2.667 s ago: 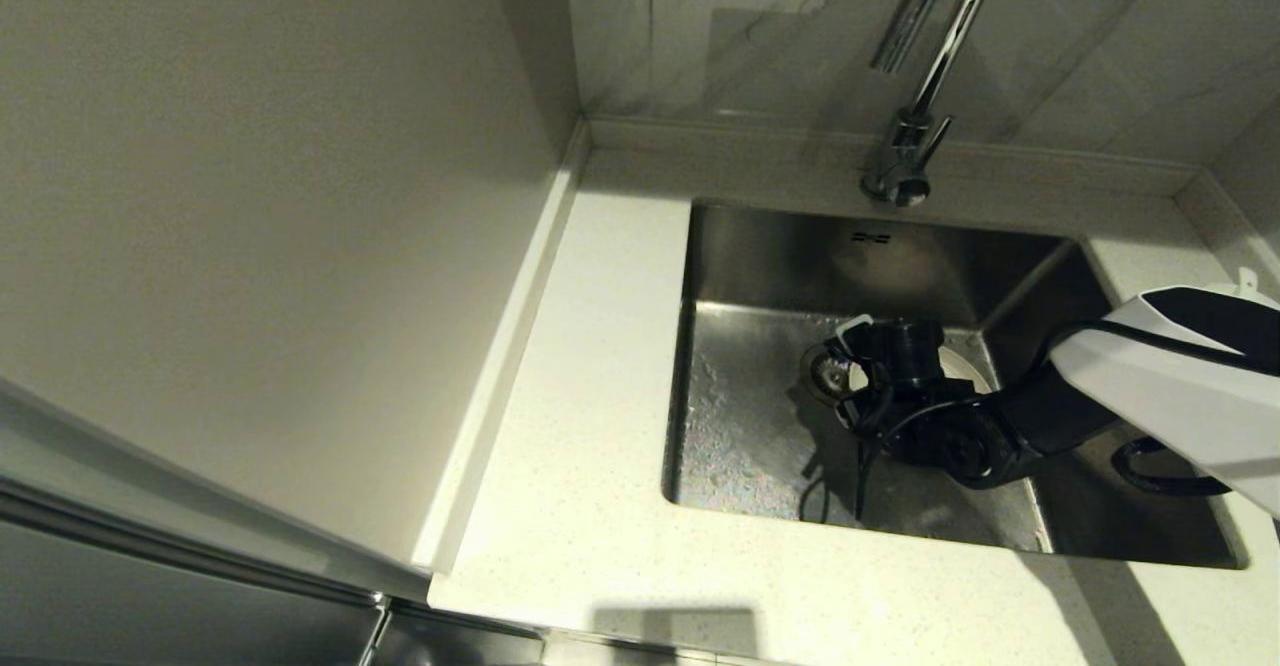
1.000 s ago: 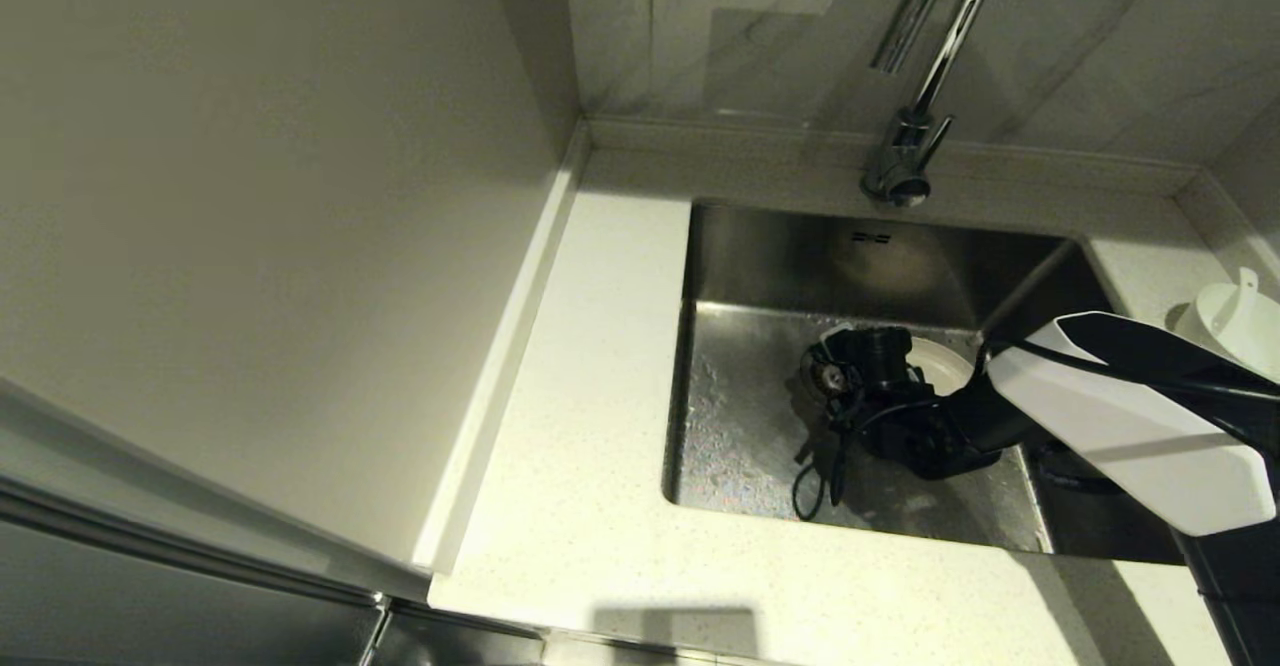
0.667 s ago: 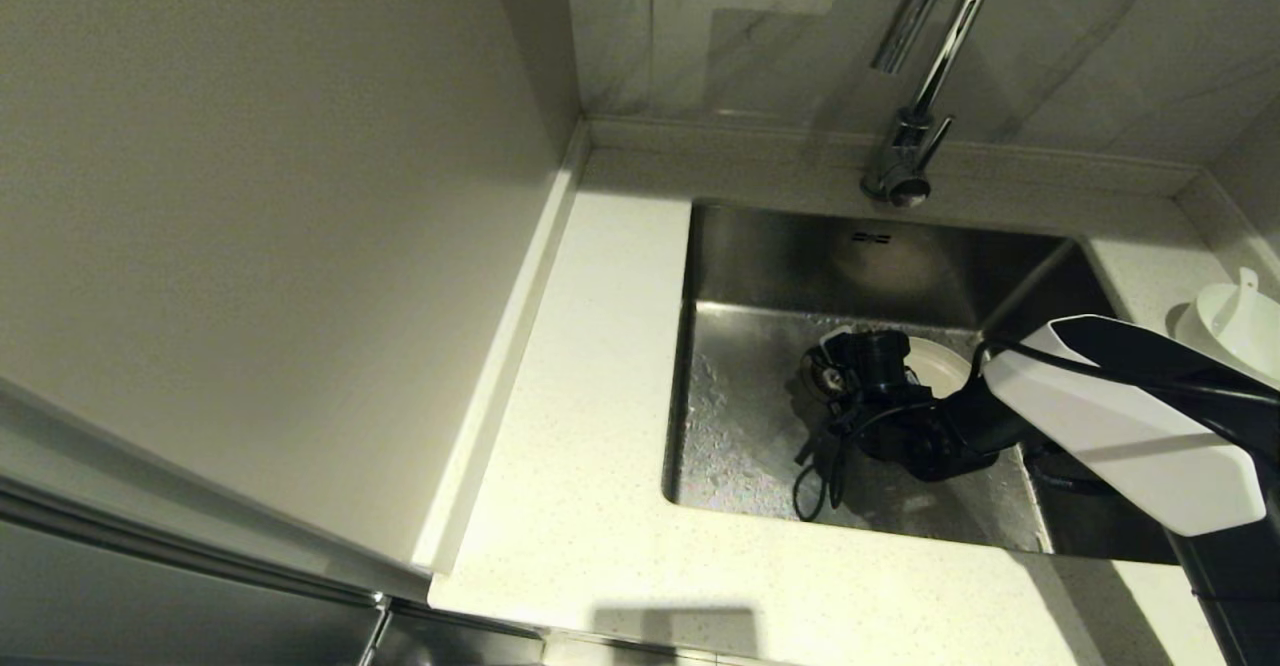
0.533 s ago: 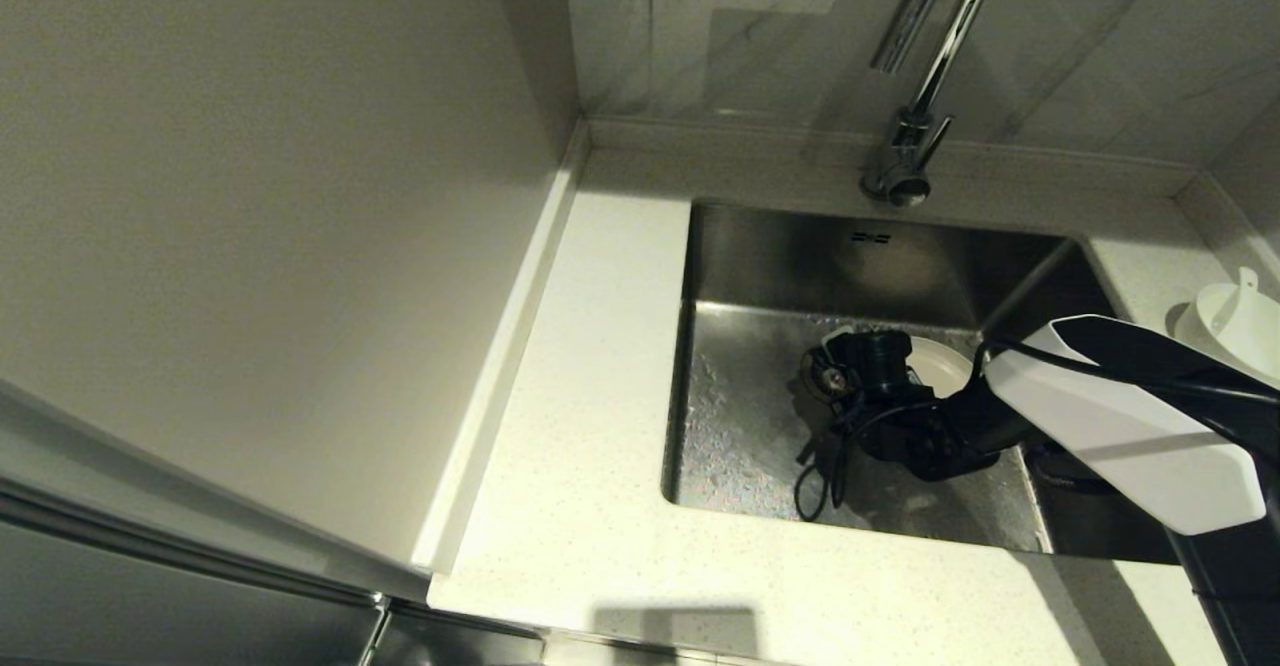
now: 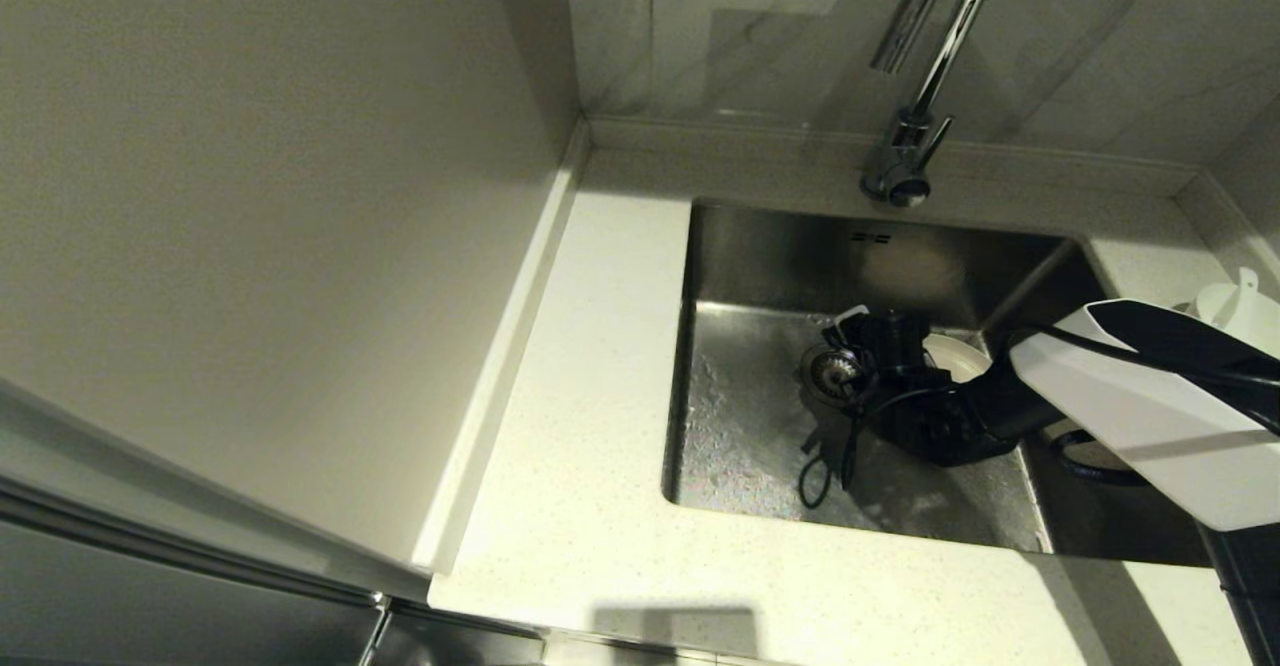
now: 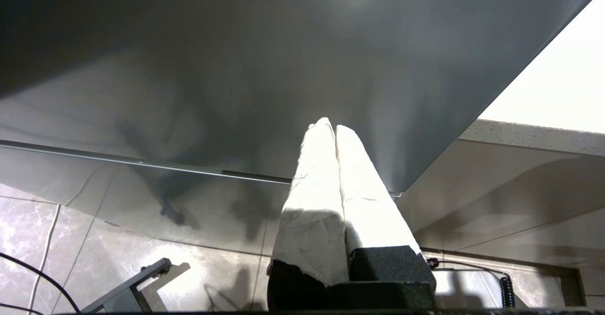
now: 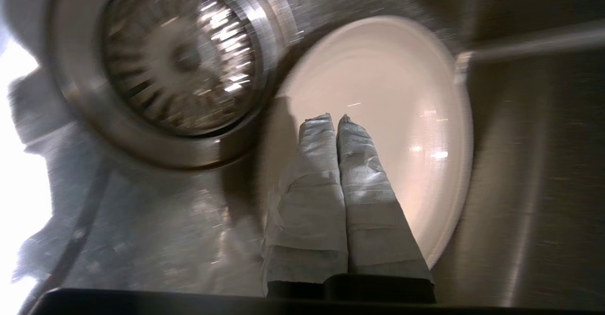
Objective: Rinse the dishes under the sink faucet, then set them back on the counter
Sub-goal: Put a plate back to the table from the sink
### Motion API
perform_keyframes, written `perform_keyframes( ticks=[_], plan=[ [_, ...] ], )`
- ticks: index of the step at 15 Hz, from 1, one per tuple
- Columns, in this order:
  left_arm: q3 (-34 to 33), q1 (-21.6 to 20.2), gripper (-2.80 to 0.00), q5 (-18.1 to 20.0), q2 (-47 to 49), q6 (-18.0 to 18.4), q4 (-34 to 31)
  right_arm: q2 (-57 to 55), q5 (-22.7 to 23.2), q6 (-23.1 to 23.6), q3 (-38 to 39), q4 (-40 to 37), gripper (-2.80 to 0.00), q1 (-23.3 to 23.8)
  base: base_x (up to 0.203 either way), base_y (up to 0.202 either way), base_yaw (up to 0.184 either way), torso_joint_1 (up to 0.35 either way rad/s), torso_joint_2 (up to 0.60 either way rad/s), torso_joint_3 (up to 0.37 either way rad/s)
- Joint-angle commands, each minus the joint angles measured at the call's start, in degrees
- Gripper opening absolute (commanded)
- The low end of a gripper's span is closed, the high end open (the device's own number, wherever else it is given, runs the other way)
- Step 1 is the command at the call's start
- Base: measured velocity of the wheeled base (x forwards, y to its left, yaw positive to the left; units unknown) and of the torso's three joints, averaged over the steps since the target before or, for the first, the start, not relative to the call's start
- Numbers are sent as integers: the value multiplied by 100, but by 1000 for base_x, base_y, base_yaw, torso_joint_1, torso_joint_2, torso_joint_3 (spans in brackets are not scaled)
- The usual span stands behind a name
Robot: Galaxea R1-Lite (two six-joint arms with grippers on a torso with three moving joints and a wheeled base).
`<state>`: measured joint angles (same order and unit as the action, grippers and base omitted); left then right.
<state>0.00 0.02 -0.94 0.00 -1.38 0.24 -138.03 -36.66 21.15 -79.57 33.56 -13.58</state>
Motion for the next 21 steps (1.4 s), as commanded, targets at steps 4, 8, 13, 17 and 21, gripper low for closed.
perform_keyframes(
  ticks=[4,8,13,17,21],
  plan=[
    [0,-2,-280,-3,-18,-3,2,697,-16,98,349,19,-280,83,0,0,0,0,0,0],
    [0,-2,-280,-3,-18,-3,2,725,-211,293,425,10,-280,101,0,0,0,0,0,0],
    [0,-2,-280,-3,-18,-3,2,628,-252,260,337,-17,0,119,0,0,0,0,0,0],
    [0,-2,-280,-3,-18,-3,2,508,-168,69,151,-540,0,284,0,0,0,0,0,0],
    [0,-2,-280,-3,-26,-3,2,466,193,-827,-629,-2396,0,349,0,0,0,0,0,0]
  ],
)
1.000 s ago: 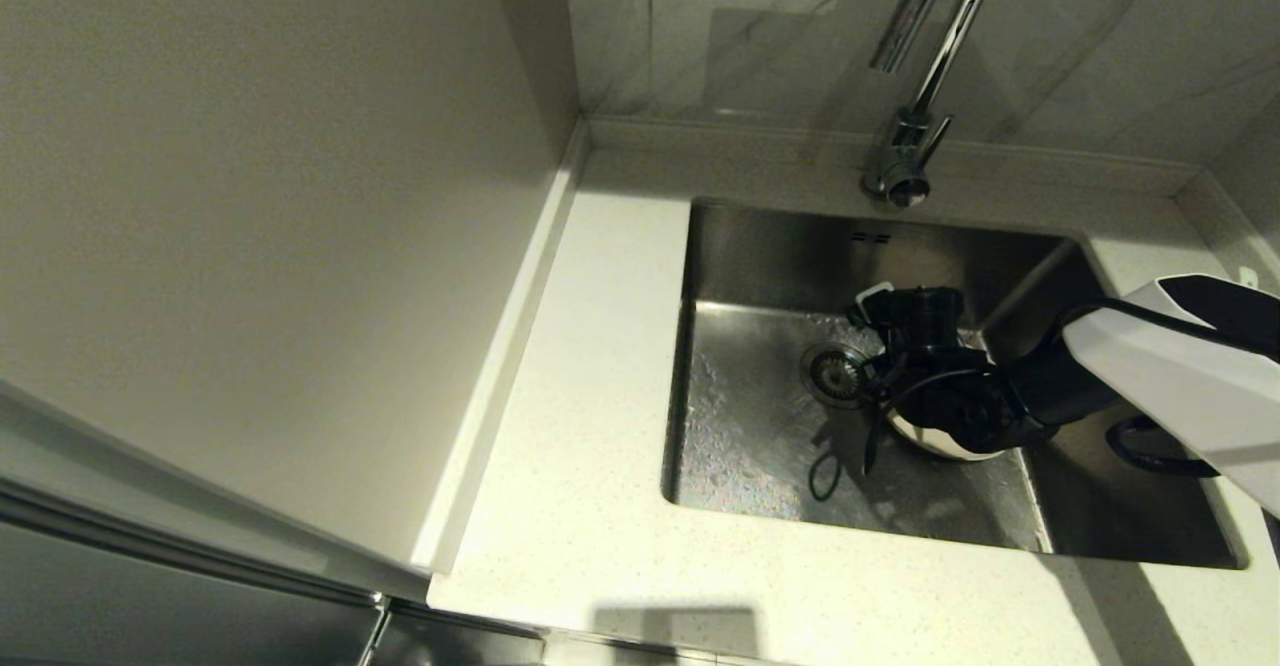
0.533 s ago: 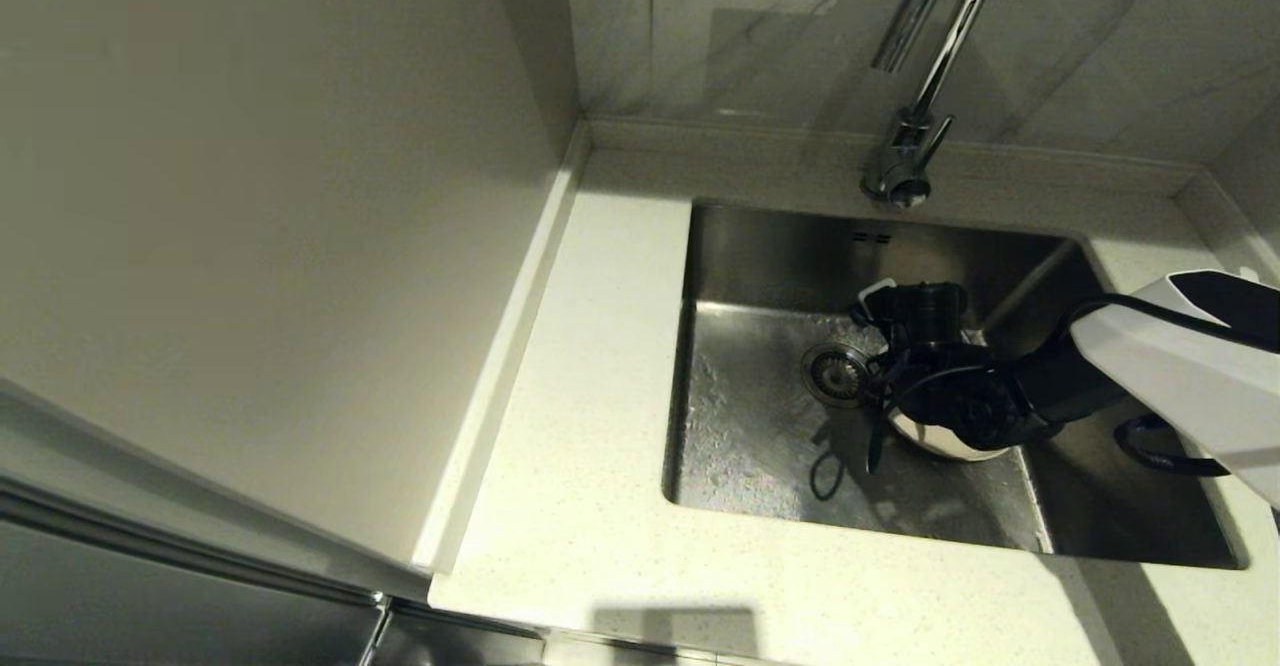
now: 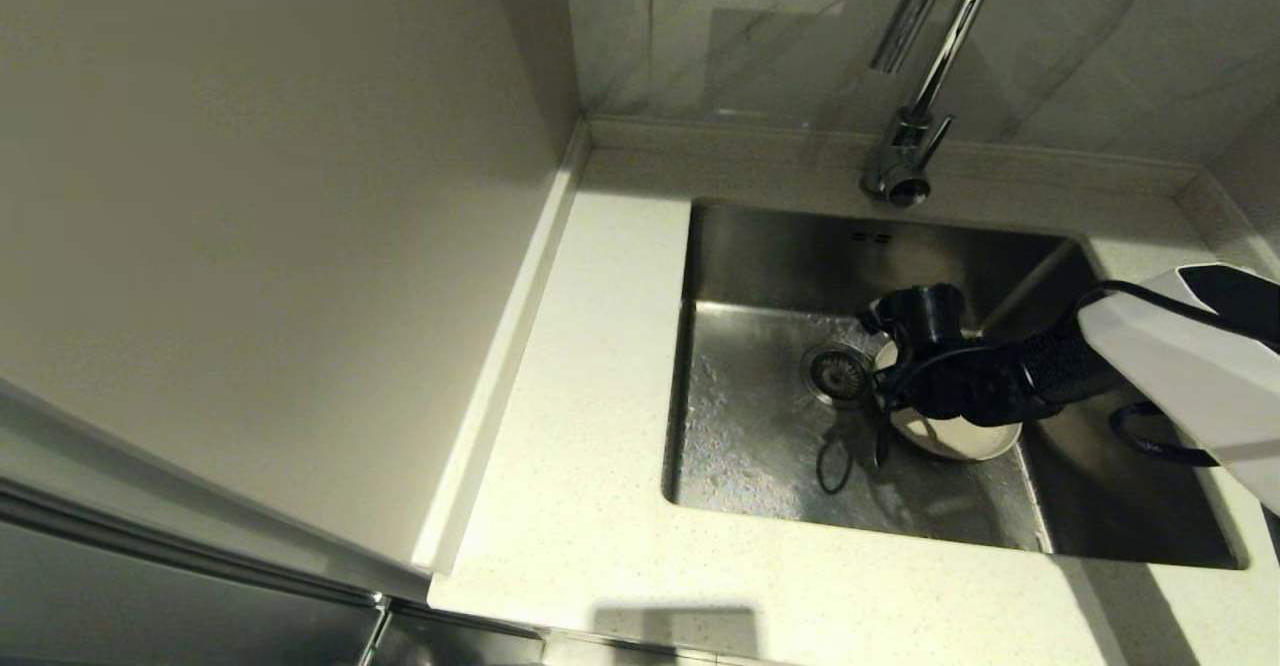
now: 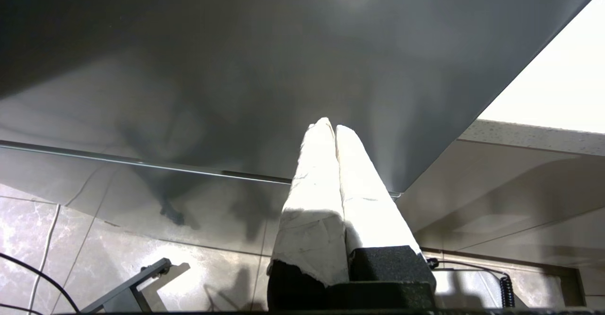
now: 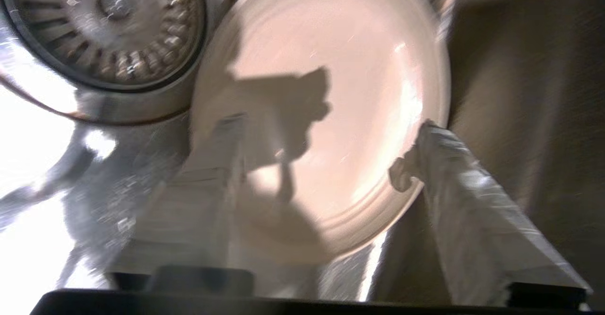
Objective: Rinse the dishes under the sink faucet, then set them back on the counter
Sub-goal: Put a plate back to the table from the sink
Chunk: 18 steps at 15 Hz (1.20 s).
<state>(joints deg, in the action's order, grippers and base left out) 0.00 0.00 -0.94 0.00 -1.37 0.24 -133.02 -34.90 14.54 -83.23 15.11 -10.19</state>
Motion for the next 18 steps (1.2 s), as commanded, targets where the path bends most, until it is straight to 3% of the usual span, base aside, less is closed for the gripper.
perform_keyframes(
  ticks=[1,4,18],
  plan=[
    [0,0,-280,-3,-18,-4,2,-82,119,-441,-560,-1013,0,13,0,0,0,0,0,0],
    [0,0,-280,-3,-18,-4,2,-361,227,-826,-1074,-1629,0,17,0,0,0,0,0,0],
    [0,0,-280,-3,-18,-4,2,-1053,52,-649,-1945,-1634,0,202,0,0,0,0,0,0]
  ],
)
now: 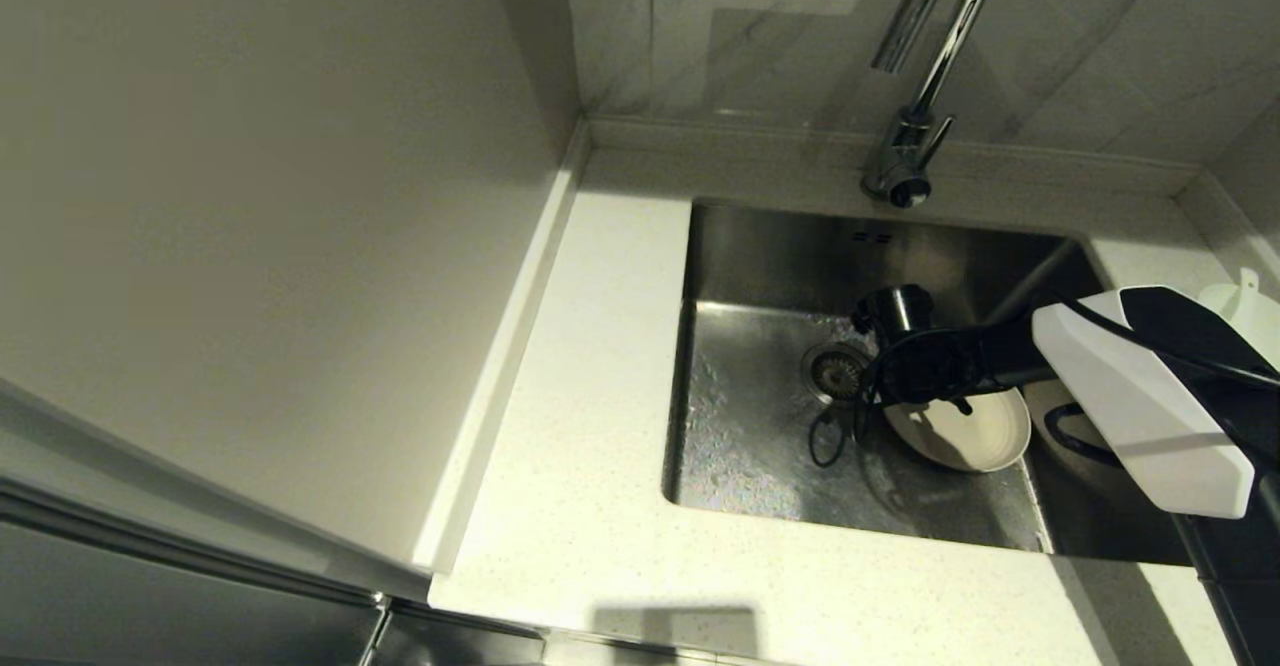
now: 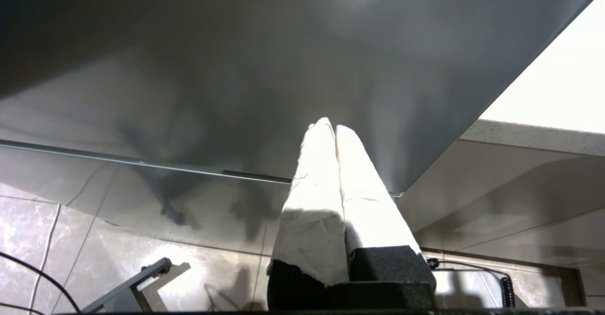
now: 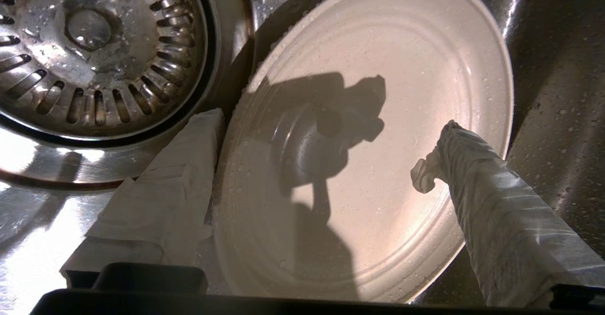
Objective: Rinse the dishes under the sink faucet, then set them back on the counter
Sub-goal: Put a plate back to the table from the sink
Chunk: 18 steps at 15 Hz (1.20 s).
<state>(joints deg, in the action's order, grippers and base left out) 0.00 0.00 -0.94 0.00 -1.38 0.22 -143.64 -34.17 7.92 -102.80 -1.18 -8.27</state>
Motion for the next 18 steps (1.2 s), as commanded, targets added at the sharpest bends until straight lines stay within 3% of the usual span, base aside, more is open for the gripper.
perform_keyframes(
  ticks=[1,6,7,18],
  plan=[
    [0,0,-280,-3,-18,-3,4,12,-20,23,15,-5,0,9,0,0,0,0,0,0],
    [0,0,-280,-3,-18,-3,4,-24,-20,16,120,-21,0,18,0,0,0,0,0,0],
    [0,0,-280,-3,-18,-3,4,-41,-20,25,129,-22,-280,18,0,0,0,0,0,0],
    [0,0,-280,-3,-18,-3,4,508,-42,20,522,50,-280,25,0,0,0,0,0,0]
  ],
)
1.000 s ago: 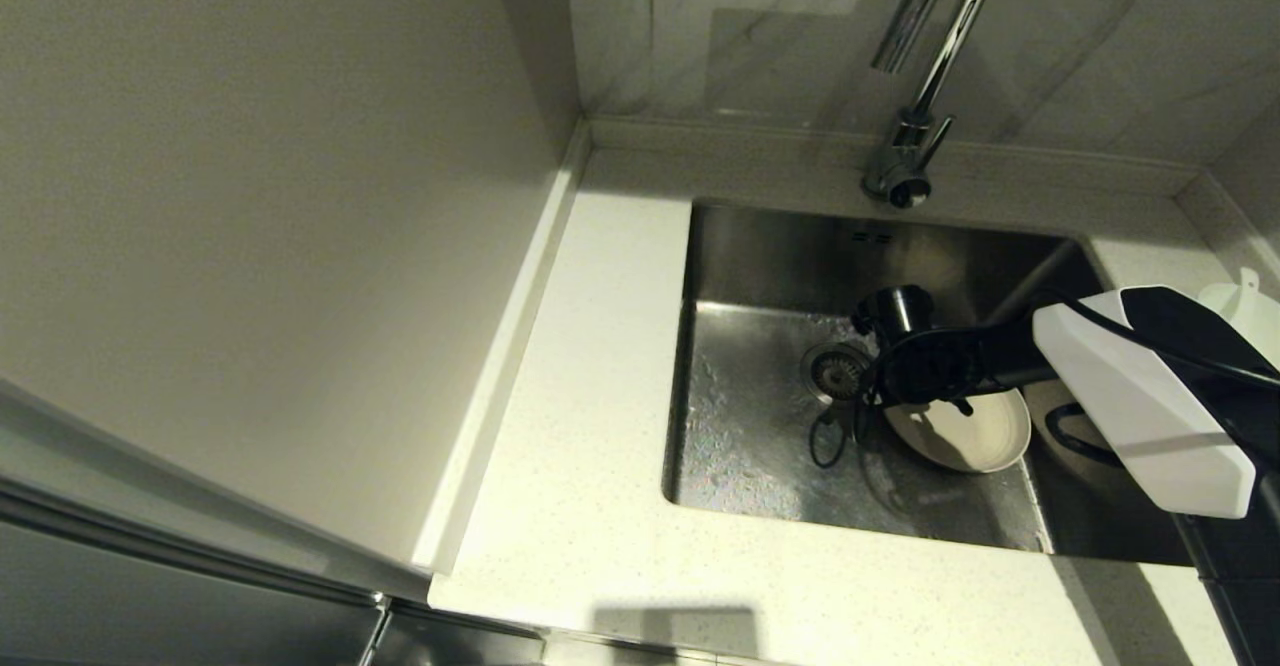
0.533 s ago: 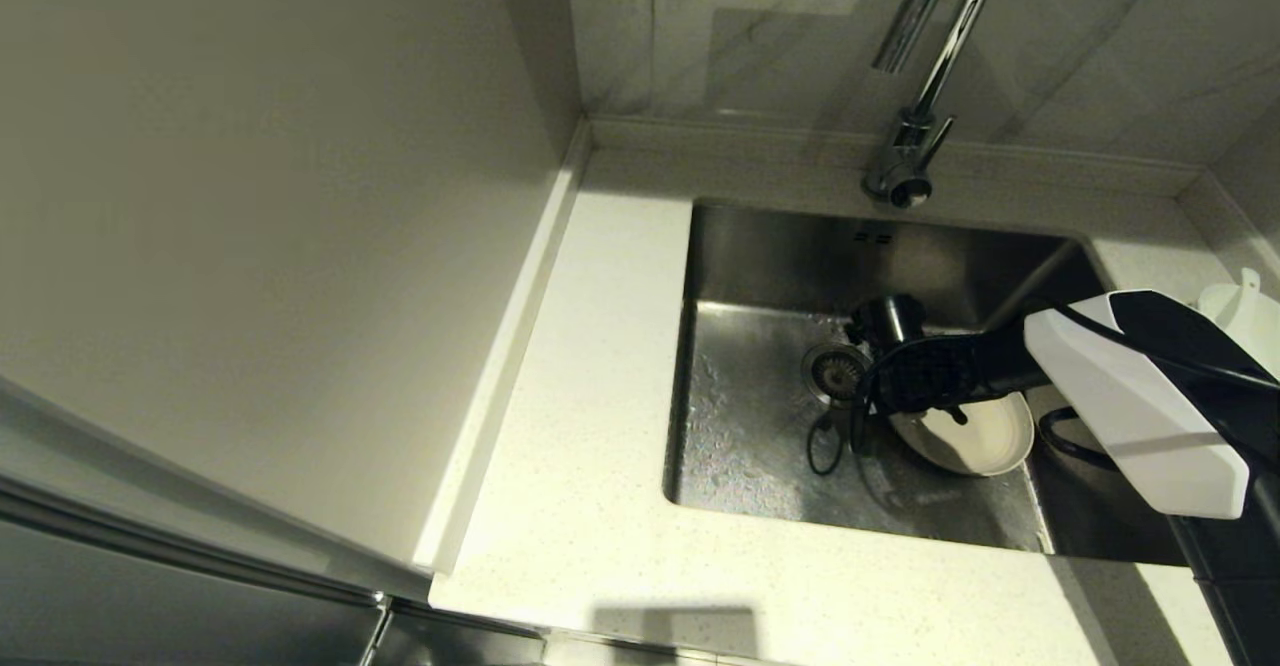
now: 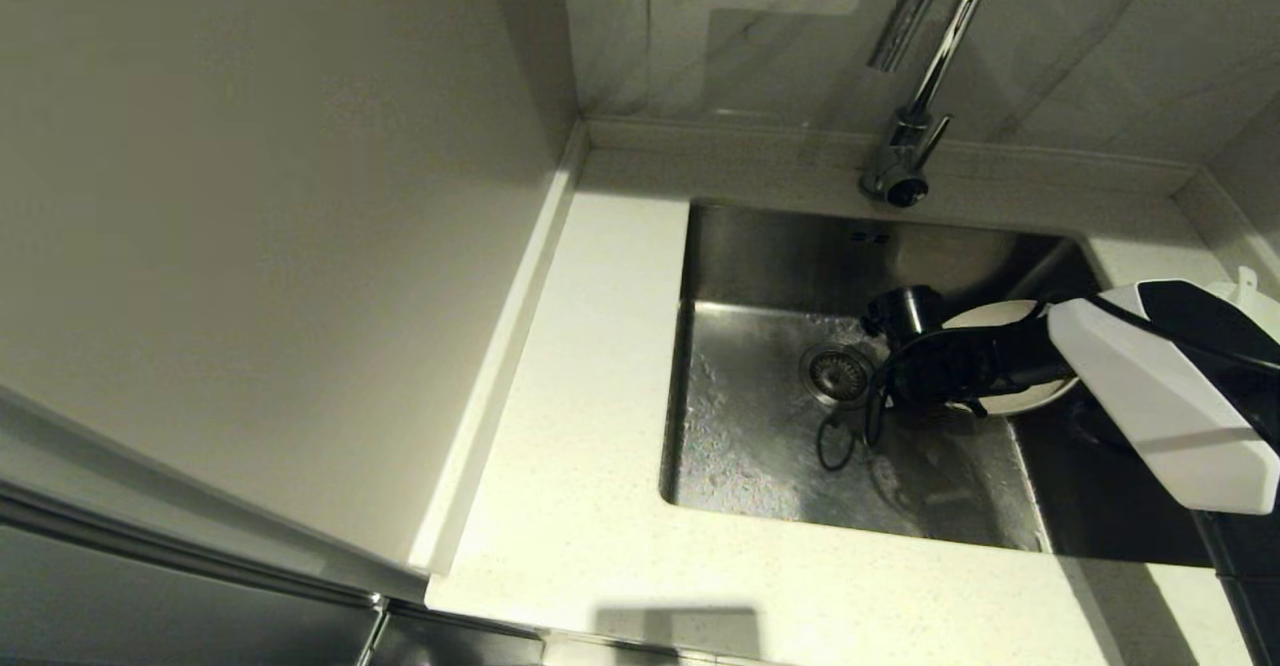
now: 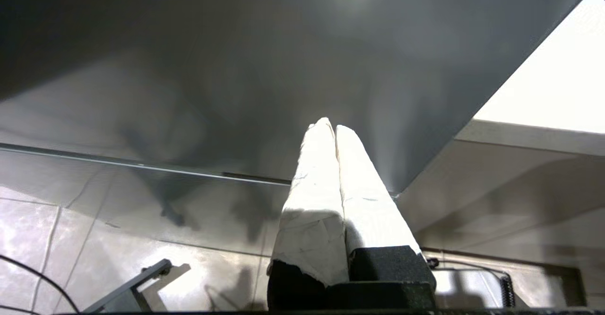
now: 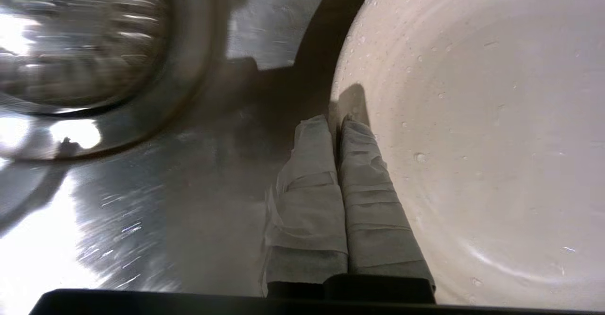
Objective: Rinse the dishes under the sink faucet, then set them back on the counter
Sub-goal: Put a plate back to the table from the sink
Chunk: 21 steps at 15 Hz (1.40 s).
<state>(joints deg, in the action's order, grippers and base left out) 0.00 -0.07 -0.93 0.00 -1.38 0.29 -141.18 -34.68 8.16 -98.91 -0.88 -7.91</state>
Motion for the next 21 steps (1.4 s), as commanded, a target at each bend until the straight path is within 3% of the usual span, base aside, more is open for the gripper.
perform_keyframes(
  ticks=[1,7,11,16,21],
  plan=[
    [0,7,-280,-4,-18,-3,-3,416,12,-6,285,71,-280,-15,0,0,0,0,0,0],
    [0,7,-280,-4,-18,-3,-3,1158,-22,1,1032,605,-280,-141,0,0,0,0,0,0],
    [0,7,-280,-4,-18,-3,-3,1960,148,-140,1710,680,-280,-491,0,0,0,0,0,0],
    [0,7,-280,-4,-18,-3,-3,2761,243,-662,1831,685,-280,-1023,0,0,0,0,0,0],
    [0,7,-280,-4,-18,-3,-3,3450,228,-713,1870,683,-280,-1091,0,0,0,0,0,0]
  ],
)
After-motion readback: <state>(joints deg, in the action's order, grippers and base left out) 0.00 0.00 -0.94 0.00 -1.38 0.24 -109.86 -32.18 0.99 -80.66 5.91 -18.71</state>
